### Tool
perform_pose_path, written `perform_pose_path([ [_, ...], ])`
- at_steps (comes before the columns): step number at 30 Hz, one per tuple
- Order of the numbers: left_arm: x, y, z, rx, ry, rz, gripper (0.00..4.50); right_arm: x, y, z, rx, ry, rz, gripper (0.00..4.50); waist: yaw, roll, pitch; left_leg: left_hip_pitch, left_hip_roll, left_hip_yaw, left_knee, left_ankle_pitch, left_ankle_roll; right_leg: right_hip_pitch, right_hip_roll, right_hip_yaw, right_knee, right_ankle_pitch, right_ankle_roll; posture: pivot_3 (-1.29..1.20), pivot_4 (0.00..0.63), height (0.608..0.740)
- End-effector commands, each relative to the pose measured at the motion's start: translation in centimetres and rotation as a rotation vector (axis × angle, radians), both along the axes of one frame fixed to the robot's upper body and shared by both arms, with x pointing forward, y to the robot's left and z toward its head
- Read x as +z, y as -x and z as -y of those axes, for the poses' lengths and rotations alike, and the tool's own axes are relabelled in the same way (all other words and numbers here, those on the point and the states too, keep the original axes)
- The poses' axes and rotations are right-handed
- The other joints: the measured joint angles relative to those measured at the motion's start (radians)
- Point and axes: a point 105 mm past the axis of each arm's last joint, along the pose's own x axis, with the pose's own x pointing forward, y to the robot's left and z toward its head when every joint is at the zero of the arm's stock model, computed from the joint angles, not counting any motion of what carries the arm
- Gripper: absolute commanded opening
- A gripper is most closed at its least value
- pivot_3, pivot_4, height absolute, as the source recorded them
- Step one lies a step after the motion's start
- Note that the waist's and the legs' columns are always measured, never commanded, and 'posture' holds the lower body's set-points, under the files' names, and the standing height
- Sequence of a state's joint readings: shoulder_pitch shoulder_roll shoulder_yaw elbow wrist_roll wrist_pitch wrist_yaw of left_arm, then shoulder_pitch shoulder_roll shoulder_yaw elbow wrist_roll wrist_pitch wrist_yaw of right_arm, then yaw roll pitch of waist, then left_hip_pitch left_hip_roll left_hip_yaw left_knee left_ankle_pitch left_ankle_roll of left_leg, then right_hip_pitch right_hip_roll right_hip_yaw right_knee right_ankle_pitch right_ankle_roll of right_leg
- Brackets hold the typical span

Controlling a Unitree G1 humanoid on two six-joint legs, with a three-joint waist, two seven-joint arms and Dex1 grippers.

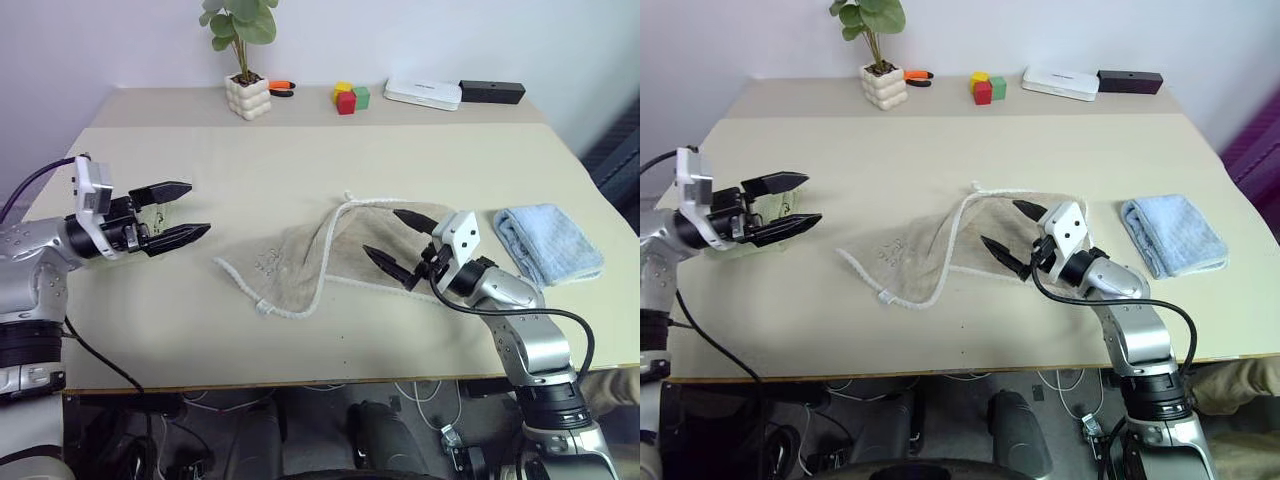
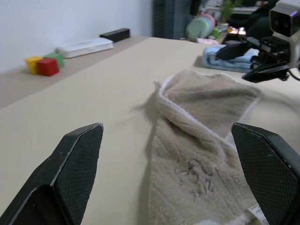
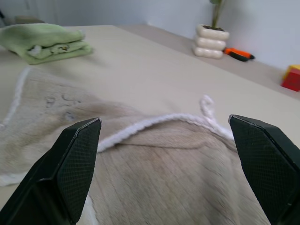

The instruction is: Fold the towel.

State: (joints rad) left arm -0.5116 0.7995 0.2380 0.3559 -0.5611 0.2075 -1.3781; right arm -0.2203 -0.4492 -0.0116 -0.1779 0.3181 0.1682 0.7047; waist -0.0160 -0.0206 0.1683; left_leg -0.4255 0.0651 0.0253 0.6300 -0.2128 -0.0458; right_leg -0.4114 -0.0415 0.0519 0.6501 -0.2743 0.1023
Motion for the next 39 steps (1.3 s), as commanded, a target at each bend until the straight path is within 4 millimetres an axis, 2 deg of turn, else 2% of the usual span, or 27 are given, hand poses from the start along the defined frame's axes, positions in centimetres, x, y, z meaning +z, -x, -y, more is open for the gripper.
perform_pose_path([
  [1,0.7,-0.1,-0.3,-0.004,-0.017,0.032,4.5,1.6,0.5,-0.4,0.002,-0.011,0.074,4.43,0.0,0.0,0.0,0.0,0.0,0.0,0.0,0.0,0.0,0.0,0.0,0.0,0.0,0.0,0.0,0.0,0.15,0.74],
  [3,0.3,-0.2,-0.2,-0.011,-0.024,0.025,4.5,1.8,0.7,-0.4,-0.002,-0.016,0.076,4.43,0.002,0.0,0.0,0.0,0.0,0.0,0.0,0.0,0.0,0.0,0.0,0.0,0.0,0.0,0.0,0.0,0.15,0.74],
  [9,0.4,-0.1,2.0,-0.093,-0.014,0.021,4.5,1.6,1.0,0.1,-0.009,0.008,0.059,4.43,0.006,0.0,0.0,0.0,0.0,0.0,0.001,0.0,0.0,0.001,-0.001,0.0,0.0,0.0,-0.001,0.0,0.15,0.74],
  [15,-1.5,1.8,4.9,-0.289,-0.073,-0.066,4.5,2.9,0.2,1.4,-0.038,0.045,0.099,4.43,0.004,0.0,0.0,0.0,0.0,0.0,0.001,0.0,0.0,0.001,0.0,0.0,0.0,0.0,0.0,0.0,0.15,0.74],
  [18,-2.1,2.1,6.2,-0.344,-0.086,-0.062,4.5,3.1,0.1,1.6,-0.05,0.048,0.11,4.43,0.004,0.0,0.0,0.0,0.0,0.0,0.001,0.0,0.0,0.001,0.0,0.0,0.0,0.0,0.0,0.0,0.15,0.74],
  [22,-2.2,1.5,6.6,-0.36,-0.11,-0.038,4.5,3.6,0.1,1.3,-0.047,0.048,0.123,4.43,0.004,0.0,0.0,0.0,0.0,0.0,0.001,0.0,0.0,0.001,0.0,0.0,0.0,0.0,0.0,0.0,0.15,0.74],
  [29,-3.6,2.5,6.8,-0.425,-0.194,-0.034,4.5,3.1,-0.1,2.0,-0.052,0.065,0.114,4.43,0.004,0.0,0.0,0.0,0.0,0.0,0.001,0.0,0.0,0.001,0.0,0.0,0.0,0.0,0.0,0.0,0.15,0.74],
  [31,-4.2,2.9,6.9,-0.45,-0.23,-0.039,4.5,3.1,-0.1,2.0,-0.052,0.065,0.115,4.43,0.004,0.0,0.0,0.0,0.0,0.0,0.001,0.0,0.0,0.0,0.0,0.0,0.0,0.0,0.0,0.0,0.15,0.74],
  [34,-6.4,3.9,7.5,-0.518,-0.337,-0.064,4.5,3.2,-0.1,2.0,-0.052,0.064,0.115,4.43,0.004,0.0,0.0,0.0,0.0,0.0,0.001,0.0,0.0,0.001,0.0,0.0,0.0,-0.001,-0.001,0.0,0.15,0.74],
  [39,-8.7,4.0,10.0,-0.596,-0.423,-0.001,4.5,3.4,-0.1,2.0,-0.059,0.069,0.122,4.43,0.011,0.0,0.0,0.0,0.0,0.0,0.001,0.0,0.0,0.001,-0.001,0.0,0.0,-0.002,-0.003,0.0,0.15,0.74],
])
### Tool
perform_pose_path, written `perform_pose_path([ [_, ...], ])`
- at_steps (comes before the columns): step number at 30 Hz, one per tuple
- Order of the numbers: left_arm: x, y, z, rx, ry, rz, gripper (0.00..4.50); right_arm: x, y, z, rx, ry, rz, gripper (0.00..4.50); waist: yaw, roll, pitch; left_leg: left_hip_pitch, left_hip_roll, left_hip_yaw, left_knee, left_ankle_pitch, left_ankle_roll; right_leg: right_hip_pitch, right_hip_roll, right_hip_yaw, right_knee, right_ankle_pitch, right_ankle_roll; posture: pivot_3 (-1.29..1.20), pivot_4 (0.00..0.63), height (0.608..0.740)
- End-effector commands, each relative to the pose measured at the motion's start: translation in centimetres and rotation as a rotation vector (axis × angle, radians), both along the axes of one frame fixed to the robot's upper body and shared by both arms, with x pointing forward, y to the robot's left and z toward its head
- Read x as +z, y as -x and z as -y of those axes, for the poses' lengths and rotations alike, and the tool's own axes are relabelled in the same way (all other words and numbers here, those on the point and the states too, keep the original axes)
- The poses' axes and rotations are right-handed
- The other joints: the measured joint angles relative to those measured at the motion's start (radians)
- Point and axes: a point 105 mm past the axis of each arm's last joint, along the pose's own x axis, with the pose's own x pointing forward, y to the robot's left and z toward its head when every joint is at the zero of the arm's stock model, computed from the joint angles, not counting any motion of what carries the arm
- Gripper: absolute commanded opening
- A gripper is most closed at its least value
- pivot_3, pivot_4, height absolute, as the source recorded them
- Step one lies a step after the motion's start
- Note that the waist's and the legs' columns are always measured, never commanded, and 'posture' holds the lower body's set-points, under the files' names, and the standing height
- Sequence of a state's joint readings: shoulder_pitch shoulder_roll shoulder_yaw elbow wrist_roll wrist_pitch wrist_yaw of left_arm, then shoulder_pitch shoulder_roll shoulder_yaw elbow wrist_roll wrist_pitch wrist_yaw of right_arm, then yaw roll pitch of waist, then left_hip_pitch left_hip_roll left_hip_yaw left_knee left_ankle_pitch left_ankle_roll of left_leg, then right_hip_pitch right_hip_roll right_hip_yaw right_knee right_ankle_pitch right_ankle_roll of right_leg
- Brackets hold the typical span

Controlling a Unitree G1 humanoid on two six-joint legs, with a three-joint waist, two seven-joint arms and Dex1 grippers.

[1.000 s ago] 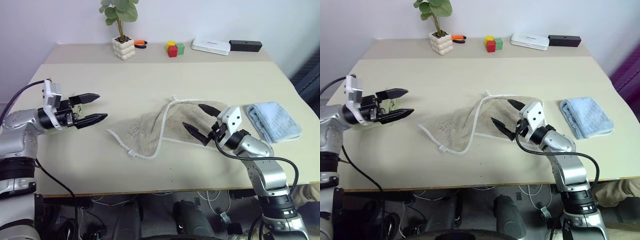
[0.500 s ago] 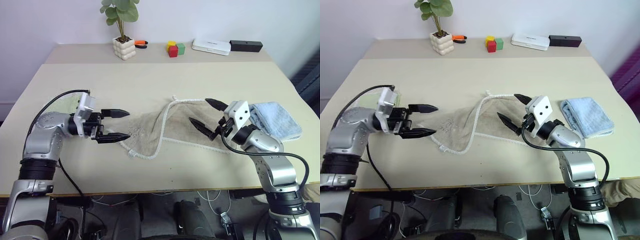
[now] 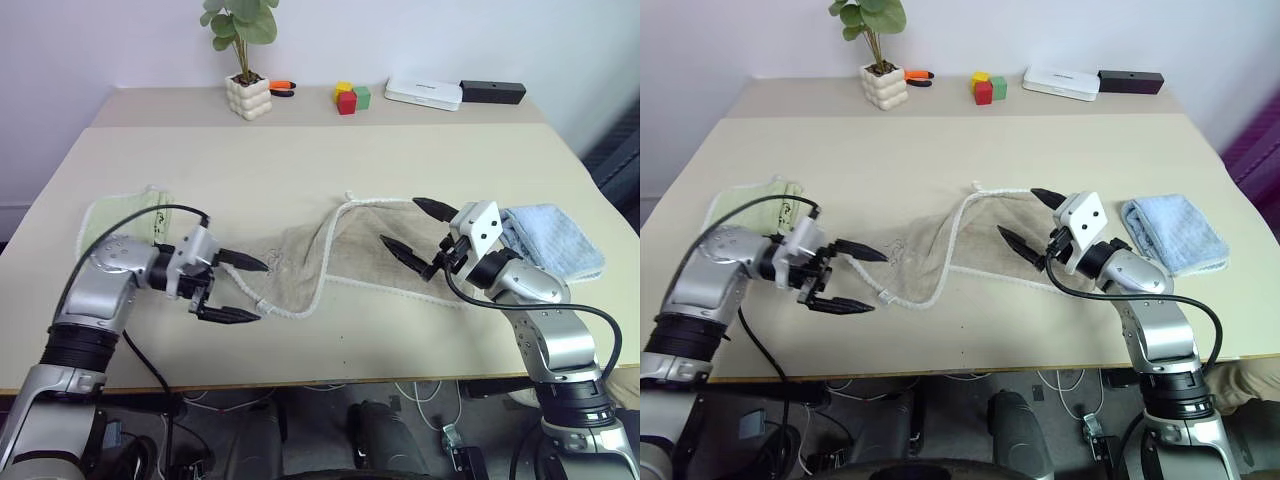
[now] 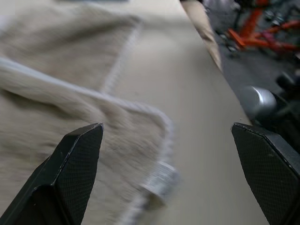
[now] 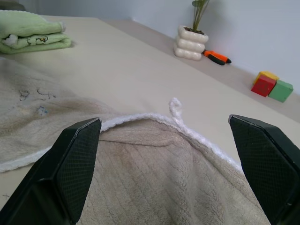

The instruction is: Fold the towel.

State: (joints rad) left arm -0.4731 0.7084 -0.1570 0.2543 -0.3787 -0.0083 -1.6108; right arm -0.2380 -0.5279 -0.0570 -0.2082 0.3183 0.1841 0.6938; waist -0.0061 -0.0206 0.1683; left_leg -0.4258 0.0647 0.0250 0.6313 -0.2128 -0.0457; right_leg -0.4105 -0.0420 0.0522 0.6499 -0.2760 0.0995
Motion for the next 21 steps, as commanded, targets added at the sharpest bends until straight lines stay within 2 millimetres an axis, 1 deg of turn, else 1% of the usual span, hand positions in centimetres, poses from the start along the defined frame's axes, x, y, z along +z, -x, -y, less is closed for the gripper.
perform_pose_path([
  [1,-0.6,-0.1,1.7,-0.06,-0.041,0.116,4.5,1.6,0.2,0.1,-0.008,0.003,0.067,4.43,0.0,0.0,0.0,0.0,0.0,0.0,0.0,0.0,0.0,0.0,0.0,0.0,0.0,0.0,0.0,0.0,0.15,0.74],
  [3,-1.2,0.1,2.3,-0.075,-0.048,0.137,4.5,1.6,0.3,0.2,-0.012,0.004,0.066,4.43,-0.003,0.0,0.0,0.0,0.0,0.0,0.0,0.0,0.0,0.0,0.0,0.0,0.0,0.0,0.0,0.0,0.15,0.74],
  [7,-2.5,-0.4,2.8,-0.065,-0.085,0.171,4.5,1.7,0.4,0.4,-0.025,0.0,0.069,4.43,-0.006,0.0,0.0,0.0,0.0,0.0,0.0,0.0,0.0,0.0,0.001,0.0,0.0,0.001,0.002,0.0,0.15,0.74],
  [10,-3.3,-0.6,2.9,-0.084,-0.134,0.21,4.5,2.0,0.5,0.5,-0.03,-0.007,0.074,4.43,-0.005,0.0,0.0,0.0,0.0,0.0,0.0,0.0,0.0,0.0,0.001,0.0,0.0,0.001,0.003,0.0,0.15,0.74],
  [13,-4.1,-1.4,2.8,-0.079,-0.185,0.235,4.5,2.1,0.5,0.4,-0.031,-0.007,0.077,4.43,0.0,0.0,0.0,0.0,0.0,0.0,0.0,0.0,0.0,0.0,0.001,0.0,0.0,0.001,0.003,0.0,0.15,0.74],
  [16,-4.4,-2.0,3.4,-0.078,-0.196,0.226,3.67,2.2,0.6,0.3,-0.031,-0.007,0.079,4.5,0.006,0.001,0.0,0.0,0.0,0.0,0.001,0.0,0.0,0.001,0.0,0.0,0.0,0.0,0.0,0.0,0.15,0.74],
  [17,-4.4,-2.0,3.6,-0.081,-0.192,0.222,3.3,2.3,0.7,0.3,-0.031,-0.007,0.079,4.5,0.008,0.001,-0.001,0.0,0.0,0.0,0.001,0.0,0.0,0.001,0.0,0.001,0.0,0.0,0.0,0.0,0.15,0.74],
  [20,-4.4,-2.4,4.2,-0.073,-0.182,0.213,1.8,2.2,0.7,0.4,-0.035,-0.006,0.078,4.5,0.014,0.001,-0.001,0.001,0.0,0.0,0.001,0.0,0.0,0.001,0.0,0.001,0.0,0.0,0.0,0.0,0.15,0.74],
  [21,-4.4,-2.4,4.3,-0.07,-0.177,0.211,1.36,2.2,0.7,0.4,-0.036,-0.006,0.078,4.5,0.015,0.001,-0.001,0.001,0.0,0.0,0.001,0.0,0.0,0.001,0.0,0.001,0.0,0.0,0.0,0.0,0.15,0.74],
])
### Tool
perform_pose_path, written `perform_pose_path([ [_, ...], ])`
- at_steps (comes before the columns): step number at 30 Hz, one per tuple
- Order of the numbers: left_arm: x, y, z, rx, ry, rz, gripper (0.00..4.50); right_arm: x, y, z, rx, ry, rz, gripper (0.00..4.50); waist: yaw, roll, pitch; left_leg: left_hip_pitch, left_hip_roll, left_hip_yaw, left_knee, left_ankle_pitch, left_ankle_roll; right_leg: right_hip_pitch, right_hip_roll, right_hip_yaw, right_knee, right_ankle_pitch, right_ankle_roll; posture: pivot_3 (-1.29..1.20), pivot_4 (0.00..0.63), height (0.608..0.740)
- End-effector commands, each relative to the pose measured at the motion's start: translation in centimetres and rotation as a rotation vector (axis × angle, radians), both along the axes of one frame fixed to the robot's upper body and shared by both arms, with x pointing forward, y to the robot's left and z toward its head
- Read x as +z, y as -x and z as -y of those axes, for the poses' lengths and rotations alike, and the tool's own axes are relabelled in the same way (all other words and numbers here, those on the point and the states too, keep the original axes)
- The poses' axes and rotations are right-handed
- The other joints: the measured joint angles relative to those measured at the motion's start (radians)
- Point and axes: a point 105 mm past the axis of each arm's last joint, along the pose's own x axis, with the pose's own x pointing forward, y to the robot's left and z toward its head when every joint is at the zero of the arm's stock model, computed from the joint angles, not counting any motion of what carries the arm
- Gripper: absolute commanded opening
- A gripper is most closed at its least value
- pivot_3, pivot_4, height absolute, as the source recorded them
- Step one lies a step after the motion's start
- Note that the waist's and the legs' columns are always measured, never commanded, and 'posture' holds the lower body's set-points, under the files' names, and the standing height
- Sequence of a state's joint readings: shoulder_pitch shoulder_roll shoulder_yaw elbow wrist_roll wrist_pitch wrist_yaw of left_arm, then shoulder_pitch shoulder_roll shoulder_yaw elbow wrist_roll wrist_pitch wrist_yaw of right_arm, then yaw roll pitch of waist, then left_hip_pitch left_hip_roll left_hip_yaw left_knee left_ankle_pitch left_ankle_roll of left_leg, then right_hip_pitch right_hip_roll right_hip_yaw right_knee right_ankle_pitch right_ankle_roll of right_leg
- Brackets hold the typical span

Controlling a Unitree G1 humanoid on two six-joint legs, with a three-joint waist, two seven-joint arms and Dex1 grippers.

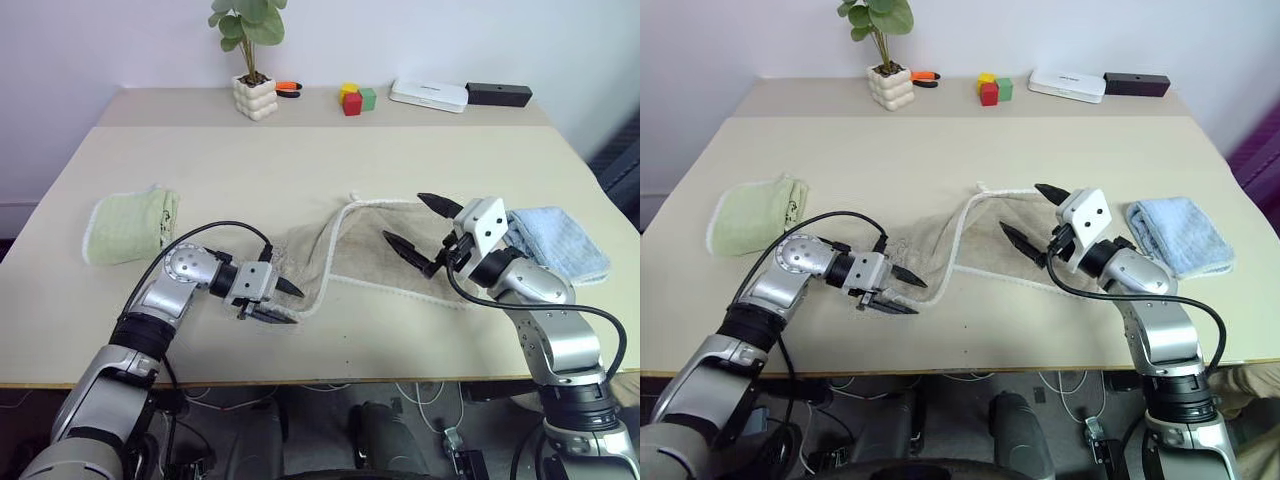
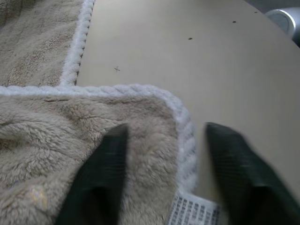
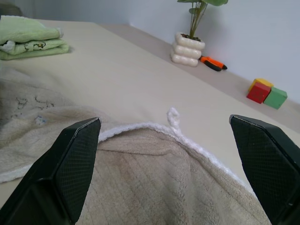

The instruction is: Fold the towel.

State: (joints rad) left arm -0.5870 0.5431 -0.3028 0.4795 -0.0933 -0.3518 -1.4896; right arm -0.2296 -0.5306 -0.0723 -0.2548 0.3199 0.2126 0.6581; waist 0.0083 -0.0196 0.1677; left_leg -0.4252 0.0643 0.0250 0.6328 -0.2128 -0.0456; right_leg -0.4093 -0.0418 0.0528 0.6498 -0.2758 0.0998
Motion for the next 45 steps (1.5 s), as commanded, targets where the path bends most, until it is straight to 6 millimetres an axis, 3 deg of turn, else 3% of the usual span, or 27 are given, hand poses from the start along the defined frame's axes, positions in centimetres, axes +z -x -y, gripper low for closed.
perform_pose_path([
  [1,-0.5,-0.4,0.1,0.028,-0.02,-0.006,0.86,1.5,0.5,0.1,-0.004,0.0,0.059,4.5,0.002,0.0,0.0,0.0,0.0,0.0,0.0,0.0,0.0,0.0,0.0,0.0,0.0,0.0,0.0,0.0,0.15,0.74],
  [3,-0.6,-0.5,0.0,0.029,-0.03,0.004,0.09,1.4,0.5,0.2,-0.007,-0.001,0.059,4.5,0.002,0.0,0.0,0.0,0.0,0.0,0.0,0.0,0.0,0.0,0.0,0.0,0.0,0.0,0.0,0.0,0.15,0.74],
  [6,-0.4,-0.4,-0.2,0.031,-0.022,0.006,0.09,1.3,0.3,0.4,-0.017,0.001,0.059,4.5,0.001,0.0,0.0,0.0,0.0,0.0,0.0,0.0,0.0,0.0,0.0,0.0,0.0,0.0,0.0,0.0,0.15,0.74],
  [13,4.0,0.6,-1.9,0.045,0.235,-0.051,0.09,-0.8,-3.2,4.0,-0.262,0.099,-0.024,4.5,-0.005,0.0,0.0,0.0,0.0,0.0,-0.001,0.0,0.0,-0.001,0.0,0.0,0.0,0.0,0.0,0.0,0.15,0.74],
  [22,3.3,3.9,-5.3,0.096,0.236,-0.023,0.09,-2.0,-7.0,7.4,-0.47,0.142,-0.13,4.5,-0.025,0.0,0.0,0.0,0.001,0.0,-0.002,0.0,0.0,-0.002,0.0,0.0,0.0,0.001,0.001,0.0,0.15,0.74],
  [27,3.2,4.7,-6.1,0.146,0.251,-0.021,0.09,-1.8,-8.8,7.1,-0.461,0.087,-0.173,4.5,-0.023,0.001,0.0,0.0,0.001,0.0,-0.002,0.0,0.0,-0.002,0.0,0.0,0.0,0.0,0.0,0.0,0.15,0.74],
  [35,2.3,6.0,-6.6,0.184,0.251,-0.031,0.09,-3.5,-11.4,7.1,-0.47,-0.003,-0.368,4.5,-0.026,0.001,0.0,0.0,0.001,0.001,-0.003,0.0,0.0,-0.002,0.0,0.0,0.0,0.0,0.0,0.0,0.15,0.74],
  [45,2.1,6.4,-6.0,0.184,0.254,-0.033,0.09,-4.8,-13.1,6.7,-0.511,-0.047,-0.494,4.5,-0.027,0.002,0.001,0.0,0.001,0.001,-0.003,0.0,0.0,-0.003,-0.001,0.0,0.0,0.0,0.0,0.0,0.15,0.74],
])
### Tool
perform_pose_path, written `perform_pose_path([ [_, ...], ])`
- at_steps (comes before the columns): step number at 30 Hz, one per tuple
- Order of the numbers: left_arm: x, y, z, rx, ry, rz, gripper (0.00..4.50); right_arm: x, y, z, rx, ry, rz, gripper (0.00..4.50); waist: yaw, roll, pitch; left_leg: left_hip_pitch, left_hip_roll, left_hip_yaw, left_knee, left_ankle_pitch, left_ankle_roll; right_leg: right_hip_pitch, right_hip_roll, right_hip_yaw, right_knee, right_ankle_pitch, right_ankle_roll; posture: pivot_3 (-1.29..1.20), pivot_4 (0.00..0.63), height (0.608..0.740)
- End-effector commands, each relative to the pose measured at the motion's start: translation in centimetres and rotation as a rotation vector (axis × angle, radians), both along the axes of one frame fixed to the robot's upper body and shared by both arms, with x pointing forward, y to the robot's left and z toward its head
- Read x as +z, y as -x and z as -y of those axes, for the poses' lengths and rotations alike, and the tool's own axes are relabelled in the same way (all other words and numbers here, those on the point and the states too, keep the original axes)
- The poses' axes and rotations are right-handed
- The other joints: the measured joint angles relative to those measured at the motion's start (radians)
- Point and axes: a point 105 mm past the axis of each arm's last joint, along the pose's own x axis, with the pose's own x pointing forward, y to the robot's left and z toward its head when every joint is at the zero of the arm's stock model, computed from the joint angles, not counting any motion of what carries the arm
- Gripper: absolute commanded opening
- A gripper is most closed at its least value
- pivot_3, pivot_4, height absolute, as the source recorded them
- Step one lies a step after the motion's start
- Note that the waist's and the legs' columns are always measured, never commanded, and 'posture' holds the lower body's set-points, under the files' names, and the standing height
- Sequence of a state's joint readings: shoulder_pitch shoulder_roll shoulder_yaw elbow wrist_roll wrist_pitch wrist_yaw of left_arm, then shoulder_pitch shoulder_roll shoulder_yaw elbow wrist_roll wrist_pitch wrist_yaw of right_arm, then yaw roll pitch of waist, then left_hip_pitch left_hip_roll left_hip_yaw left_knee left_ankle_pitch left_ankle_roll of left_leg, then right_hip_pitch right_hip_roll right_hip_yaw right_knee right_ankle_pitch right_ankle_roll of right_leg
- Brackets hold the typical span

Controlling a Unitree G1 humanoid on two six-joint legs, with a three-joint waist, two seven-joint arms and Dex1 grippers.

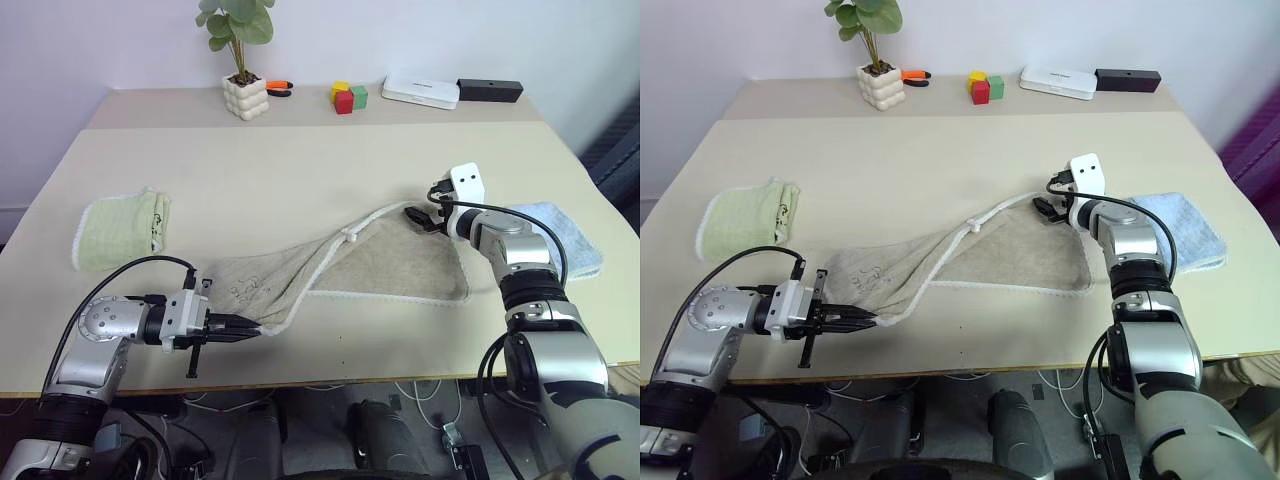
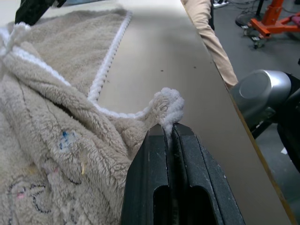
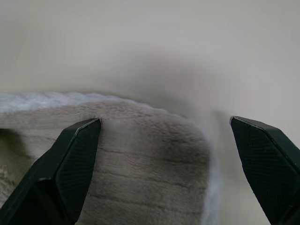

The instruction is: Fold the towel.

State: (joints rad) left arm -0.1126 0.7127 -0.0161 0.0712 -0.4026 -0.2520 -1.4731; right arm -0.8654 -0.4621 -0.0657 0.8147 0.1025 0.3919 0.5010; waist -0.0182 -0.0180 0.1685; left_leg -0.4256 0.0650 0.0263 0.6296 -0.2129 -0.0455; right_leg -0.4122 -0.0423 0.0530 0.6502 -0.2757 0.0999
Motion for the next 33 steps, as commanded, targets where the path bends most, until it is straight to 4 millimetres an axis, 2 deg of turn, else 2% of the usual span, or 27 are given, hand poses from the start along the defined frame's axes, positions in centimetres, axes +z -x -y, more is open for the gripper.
perform_pose_path([
  [1,0.5,0.0,0.0,-0.008,-0.009,0.029,0.09,0.6,-0.7,0.0,-0.03,-0.016,-0.001,4.5,-0.001,0.0,0.0,0.0,0.0,0.0,0.0,0.0,0.0,0.0,0.0,0.0,0.0,0.0,0.0,0.0,0.15,0.74],
  [4,0.5,0.1,0.1,-0.014,-0.01,0.034,0.09,-0.1,-0.8,-0.4,-0.025,-0.031,-0.03,4.5,-0.001,0.0,0.0,0.0,0.0,0.0,0.0,0.0,0.0,0.0,0.0,0.0,0.0,0.0,0.0,0.0,0.15,0.74],
  [7,0.5,0.1,0.2,-0.014,-0.008,0.036,0.0,-1.0,-0.7,-0.3,-0.042,-0.021,-0.065,3.7,-0.003,0.0,0.0,0.0,0.0,0.0,0.0,0.0,0.0,0.0,0.0,0.0,0.0,0.0,0.0,0.0,0.15,0.74],
  [11,0.5,0.1,0.3,-0.012,-0.008,0.036,0.0,-0.8,-0.8,-0.6,-0.037,-0.047,-0.059,1.87,0.001,0.0,0.0,0.0,0.0,0.0,0.0,0.0,0.0,0.001,0.0,0.0,0.0,0.0,0.0,0.0,0.15,0.74],
  [14,0.3,0.2,0.2,-0.013,-0.012,0.031,0.0,-0.7,-0.8,-0.6,-0.033,-0.039,-0.052,0.22,0.002,0.0,0.0,0.0,0.0,0.0,0.001,0.0,0.0,0.001,0.0,0.0,0.0,0.0,0.0,0.0,0.15,0.74],
  [15,0.3,0.2,0.2,-0.013,-0.01,0.03,0.0,-0.6,-0.9,-0.6,-0.034,-0.036,-0.045,0.05,0.003,0.0,0.0,0.0,0.0,0.0,0.001,0.0,0.0,0.001,0.0,0.0,0.0,0.0,0.0,0.0,0.15,0.74],
  [20,0.5,0.0,0.1,0.004,0.011,0.024,0.0,0.1,-0.8,-0.2,-0.025,0.0,0.009,0.05,0.002,0.0,0.0,0.0,0.0,0.0,0.0,0.0,0.0,0.001,0.0,0.0,0.0,0.0,0.0,0.0,0.15,0.74],
  [23,1.7,-1.1,-0.2,0.082,0.089,0.027,0.0,1.0,-0.6,0.2,0.002,0.036,0.069,0.05,0.004,0.0,0.0,0.0,0.0,0.0,0.0,0.0,0.0,0.0,0.0,0.0,0.0,0.0,0.0,0.0,0.15,0.74],
  [25,3.2,-2.7,-1.1,0.192,0.193,0.023,0.0,2.5,0.0,-0.2,0.068,0.032,0.162,0.05,0.006,0.0,0.0,0.0,0.0,0.0,0.0,0.0,0.0,0.0,-0.001,0.0,0.0,0.0,0.0,0.0,0.15,0.74],
  [27,4.1,-3.5,-1.8,0.253,0.254,0.01,0.0,3.2,0.6,-0.3,0.096,0.032,0.203,0.05,0.003,0.0,0.0,0.0,0.0,0.0,0.001,0.0,0.0,0.0,0.0,0.0,0.0,0.001,0.002,0.0,0.15,0.74],
  [31,7.2,-7.5,-5.4,0.508,0.426,0.007,0.0,5.2,3.0,-0.1,0.191,0.106,0.334,0.05,0.004,0.001,0.0,0.0,0.0,-0.001,0.0,0.0,0.0,0.0,0.0,-0.001,0.0,0.001,0.004,0.0,0.15,0.74],
  [33,8.1,-8.5,-6.1,0.569,0.459,0.036,0.0,5.5,3.2,0.2,0.18,0.129,0.348,0.05,0.001,0.001,0.0,0.0,0.0,-0.001,0.0,0.0,0.0,0.0,0.001,-0.001,0.0,0.001,0.004,0.0,0.15,0.74],
])
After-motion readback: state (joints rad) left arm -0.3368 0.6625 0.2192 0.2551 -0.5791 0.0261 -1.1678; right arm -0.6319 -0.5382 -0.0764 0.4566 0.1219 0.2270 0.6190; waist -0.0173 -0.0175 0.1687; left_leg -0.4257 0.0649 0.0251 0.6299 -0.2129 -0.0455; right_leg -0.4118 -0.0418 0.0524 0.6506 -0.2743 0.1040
